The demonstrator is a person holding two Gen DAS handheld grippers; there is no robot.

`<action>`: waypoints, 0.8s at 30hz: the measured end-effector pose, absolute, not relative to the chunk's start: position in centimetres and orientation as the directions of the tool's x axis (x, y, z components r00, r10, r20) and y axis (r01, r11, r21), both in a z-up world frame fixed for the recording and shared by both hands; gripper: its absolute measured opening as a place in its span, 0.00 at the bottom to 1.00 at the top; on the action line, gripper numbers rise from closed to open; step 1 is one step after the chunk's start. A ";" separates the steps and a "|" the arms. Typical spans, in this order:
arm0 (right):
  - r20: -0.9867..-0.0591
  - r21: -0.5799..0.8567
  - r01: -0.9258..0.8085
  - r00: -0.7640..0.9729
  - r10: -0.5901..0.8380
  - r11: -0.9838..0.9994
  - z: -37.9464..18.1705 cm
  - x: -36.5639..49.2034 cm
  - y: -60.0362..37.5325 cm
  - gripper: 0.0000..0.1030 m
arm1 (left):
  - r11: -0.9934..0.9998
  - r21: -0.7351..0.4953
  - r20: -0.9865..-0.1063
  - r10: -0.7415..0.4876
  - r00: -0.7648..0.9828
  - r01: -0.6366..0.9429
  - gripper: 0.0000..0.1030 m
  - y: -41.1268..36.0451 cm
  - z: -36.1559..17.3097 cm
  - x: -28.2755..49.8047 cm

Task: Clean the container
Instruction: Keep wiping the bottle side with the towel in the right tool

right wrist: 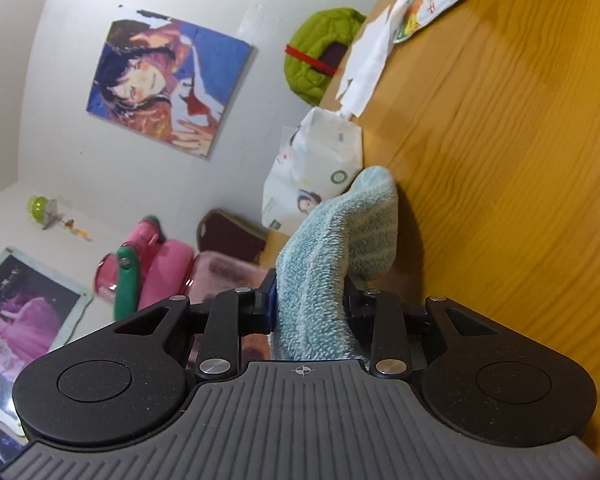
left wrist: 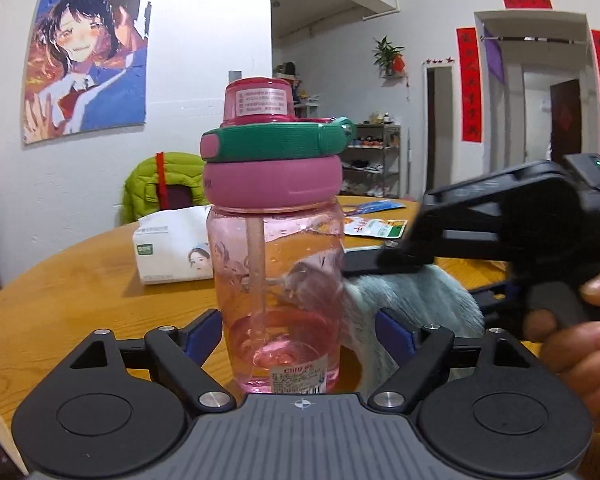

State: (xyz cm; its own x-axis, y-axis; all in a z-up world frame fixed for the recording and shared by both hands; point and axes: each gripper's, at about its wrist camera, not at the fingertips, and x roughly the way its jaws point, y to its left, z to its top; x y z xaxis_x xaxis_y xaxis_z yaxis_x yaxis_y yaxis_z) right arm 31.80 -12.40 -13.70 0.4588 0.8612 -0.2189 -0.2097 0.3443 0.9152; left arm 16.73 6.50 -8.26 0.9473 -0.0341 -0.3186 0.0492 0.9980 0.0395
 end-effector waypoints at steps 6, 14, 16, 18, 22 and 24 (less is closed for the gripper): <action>-0.279 0.895 -0.193 0.458 0.844 0.401 -13.9 31.8 -12.0 0.33 | 0.998 0.039 -0.316 -0.033 0.948 0.048 0.72 6.5 -8.2 16.9; 0.077 0.952 -0.294 0.510 0.857 0.090 -13.0 30.8 -14.5 0.30 | 0.995 0.042 -0.315 -0.077 0.946 0.095 0.66 5.9 -8.2 16.8; 0.105 0.968 -0.249 0.489 0.866 0.023 -13.8 31.2 -14.5 0.30 | 0.994 0.051 -0.315 -0.077 0.946 0.097 0.66 5.7 -8.3 16.9; 0.029 0.979 -0.189 0.485 0.874 0.072 -14.6 31.7 -14.0 0.30 | 0.994 0.053 -0.315 -0.074 0.946 0.096 0.66 5.7 -8.3 16.8; -0.205 0.962 -0.062 0.480 0.853 0.266 -16.0 32.4 -12.8 0.30 | 0.994 0.050 -0.317 -0.074 0.946 0.094 0.66 5.9 -8.3 16.8; -0.293 0.934 -0.045 0.476 0.829 0.355 -16.2 32.6 -12.4 0.30 | 0.994 0.048 -0.319 -0.073 0.945 0.093 0.66 5.9 -8.3 16.8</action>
State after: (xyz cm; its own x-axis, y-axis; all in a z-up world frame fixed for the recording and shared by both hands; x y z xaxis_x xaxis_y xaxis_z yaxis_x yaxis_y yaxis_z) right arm 32.63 -12.36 -16.15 0.4756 0.8295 -0.2928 -0.0449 0.3553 0.9337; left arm 16.81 5.90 -8.29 0.9450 -0.0732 -0.3189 0.0933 0.9945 0.0481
